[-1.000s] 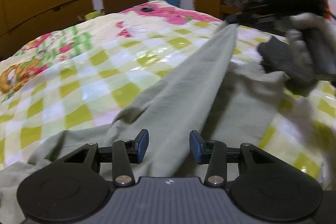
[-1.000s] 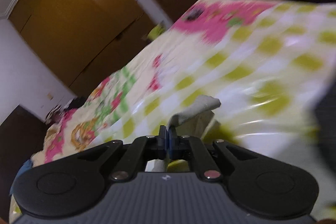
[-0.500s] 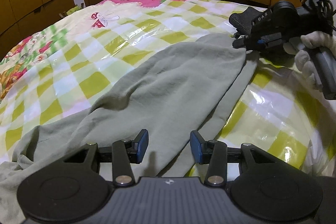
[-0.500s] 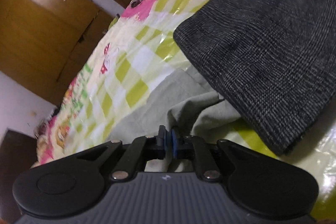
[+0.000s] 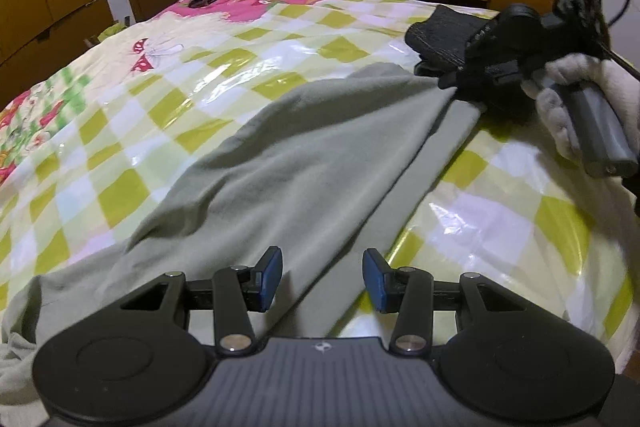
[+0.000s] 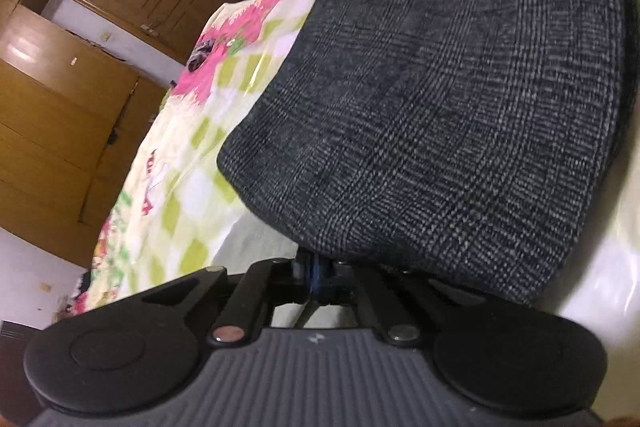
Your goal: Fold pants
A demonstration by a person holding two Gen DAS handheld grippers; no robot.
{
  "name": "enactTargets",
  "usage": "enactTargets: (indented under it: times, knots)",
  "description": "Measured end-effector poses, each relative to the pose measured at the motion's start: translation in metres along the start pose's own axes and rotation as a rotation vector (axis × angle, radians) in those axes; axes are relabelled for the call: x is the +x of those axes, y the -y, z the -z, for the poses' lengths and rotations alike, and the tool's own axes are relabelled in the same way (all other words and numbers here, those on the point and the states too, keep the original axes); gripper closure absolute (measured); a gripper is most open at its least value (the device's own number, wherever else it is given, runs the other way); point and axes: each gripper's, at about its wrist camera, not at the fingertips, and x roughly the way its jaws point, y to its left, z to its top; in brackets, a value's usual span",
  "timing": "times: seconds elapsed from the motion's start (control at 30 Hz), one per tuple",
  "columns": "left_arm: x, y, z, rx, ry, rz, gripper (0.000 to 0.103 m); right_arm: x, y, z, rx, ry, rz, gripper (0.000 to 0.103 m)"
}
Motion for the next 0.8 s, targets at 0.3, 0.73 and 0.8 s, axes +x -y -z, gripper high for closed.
enactTargets:
  times: [0.3,0.73,0.8]
  knots:
    - [0.003,-0.009,0.012,-0.027,-0.027,-0.003,0.042,-0.006,0.015,-0.011,0.067,-0.039,-0.051,0.103]
    - [-0.003,-0.012,0.023,-0.036,-0.027,-0.007,0.041,-0.026,-0.002,0.007,0.044,-0.018,-0.063,0.075]
    - [-0.005,-0.014,0.024,-0.045,-0.029,-0.006,0.041,-0.02,0.0,0.005,0.054,-0.031,-0.086,0.076]
